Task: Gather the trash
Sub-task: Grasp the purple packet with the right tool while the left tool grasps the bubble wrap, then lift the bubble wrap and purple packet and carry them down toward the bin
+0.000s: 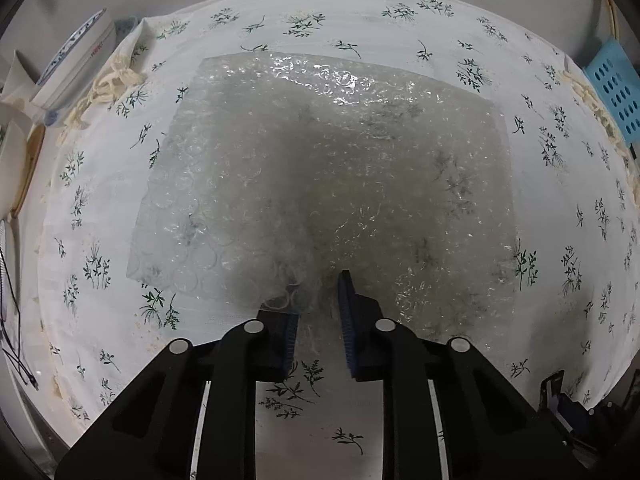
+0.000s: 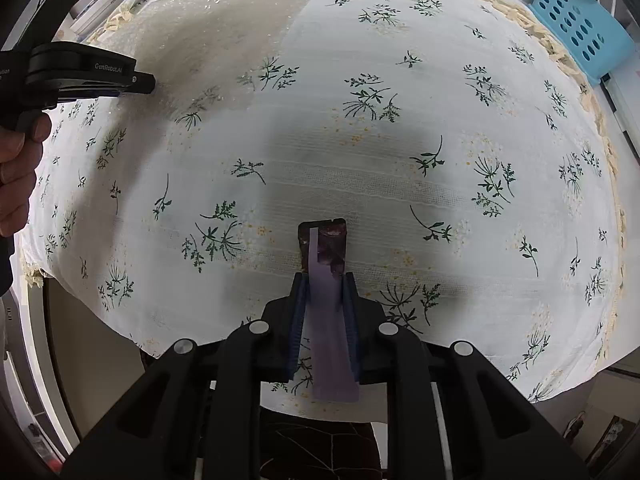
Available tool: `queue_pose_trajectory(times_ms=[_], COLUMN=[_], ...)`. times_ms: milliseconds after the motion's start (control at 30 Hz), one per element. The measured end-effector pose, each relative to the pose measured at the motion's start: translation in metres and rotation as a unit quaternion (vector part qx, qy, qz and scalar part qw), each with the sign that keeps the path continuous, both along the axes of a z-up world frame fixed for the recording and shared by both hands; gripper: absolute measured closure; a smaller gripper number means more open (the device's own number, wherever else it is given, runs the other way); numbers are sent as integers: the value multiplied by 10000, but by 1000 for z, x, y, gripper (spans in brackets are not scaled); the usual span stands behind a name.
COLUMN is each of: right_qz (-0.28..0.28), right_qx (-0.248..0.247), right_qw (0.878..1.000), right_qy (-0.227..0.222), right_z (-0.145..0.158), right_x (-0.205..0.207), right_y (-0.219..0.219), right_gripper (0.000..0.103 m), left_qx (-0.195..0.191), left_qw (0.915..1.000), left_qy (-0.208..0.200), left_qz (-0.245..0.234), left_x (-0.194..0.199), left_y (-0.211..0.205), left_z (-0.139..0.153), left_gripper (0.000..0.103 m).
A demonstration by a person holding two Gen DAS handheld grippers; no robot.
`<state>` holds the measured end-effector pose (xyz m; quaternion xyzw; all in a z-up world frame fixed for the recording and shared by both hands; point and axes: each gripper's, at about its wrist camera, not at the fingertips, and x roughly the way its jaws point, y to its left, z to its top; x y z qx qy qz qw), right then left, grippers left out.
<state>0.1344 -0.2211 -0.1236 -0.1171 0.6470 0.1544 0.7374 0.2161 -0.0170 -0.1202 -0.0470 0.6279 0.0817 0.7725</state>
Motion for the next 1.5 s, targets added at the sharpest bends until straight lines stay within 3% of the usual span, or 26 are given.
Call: queue_pose_trajectory(times_ms=[133, 733, 1233, 1500], right_qz=[-34, -132, -131, -109], right_qx=[17, 265, 454, 572], right_qw=[10000, 9990, 9969, 9952], right_qy=[-37, -327, -634, -786], right_z=[4, 37, 61, 78], right_x=[1, -1, -35, -59], right_y=[-1, 5, 24, 35], right_gripper=[88, 88, 88, 88], left_qx=[-177, -830, -1210, -1193], left_qw=[9997, 9932, 9879, 9884], left_qy=[-165, -808, -968, -940], left_qz=[51, 149, 53, -9], left_x=[-10, -75, -147, -187], left_y=[1, 36, 35, 37], left_z=[8, 46, 63, 62], left_gripper=[95, 97, 97, 97])
